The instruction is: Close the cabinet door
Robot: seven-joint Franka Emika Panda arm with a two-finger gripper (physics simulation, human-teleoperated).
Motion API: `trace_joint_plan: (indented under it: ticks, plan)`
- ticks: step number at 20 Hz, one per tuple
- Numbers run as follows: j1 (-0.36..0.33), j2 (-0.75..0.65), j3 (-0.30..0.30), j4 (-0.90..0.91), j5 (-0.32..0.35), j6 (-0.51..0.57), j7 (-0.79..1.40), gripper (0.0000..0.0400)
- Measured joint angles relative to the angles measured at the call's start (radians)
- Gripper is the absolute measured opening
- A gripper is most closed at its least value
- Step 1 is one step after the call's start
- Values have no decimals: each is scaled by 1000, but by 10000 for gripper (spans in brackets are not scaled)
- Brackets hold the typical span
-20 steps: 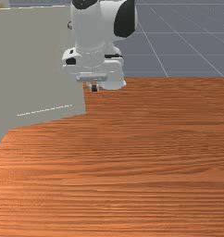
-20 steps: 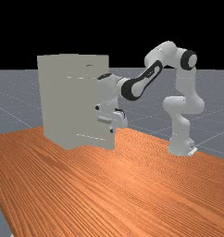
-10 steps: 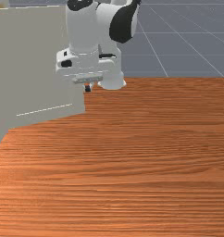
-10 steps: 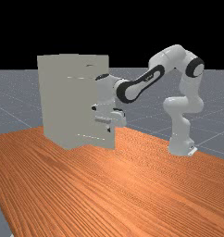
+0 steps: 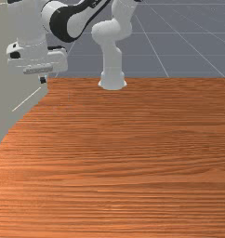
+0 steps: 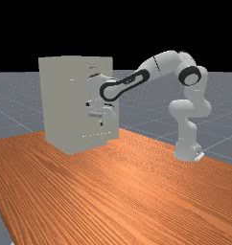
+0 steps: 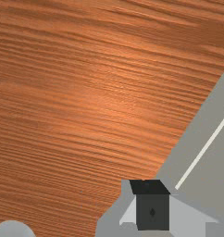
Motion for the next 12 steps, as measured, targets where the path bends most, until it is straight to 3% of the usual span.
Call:
trace_joint_plan:
  ticks: [1,8,10,12]
  plan:
    - [-51,2,-11,3,23,-11,32,0]
    - [-9,53,-103,-33,144,-81,315,0]
    - [53,20,-182,-109,145,-96,304,0]
    - [159,-5,-322,-216,151,-111,258,0]
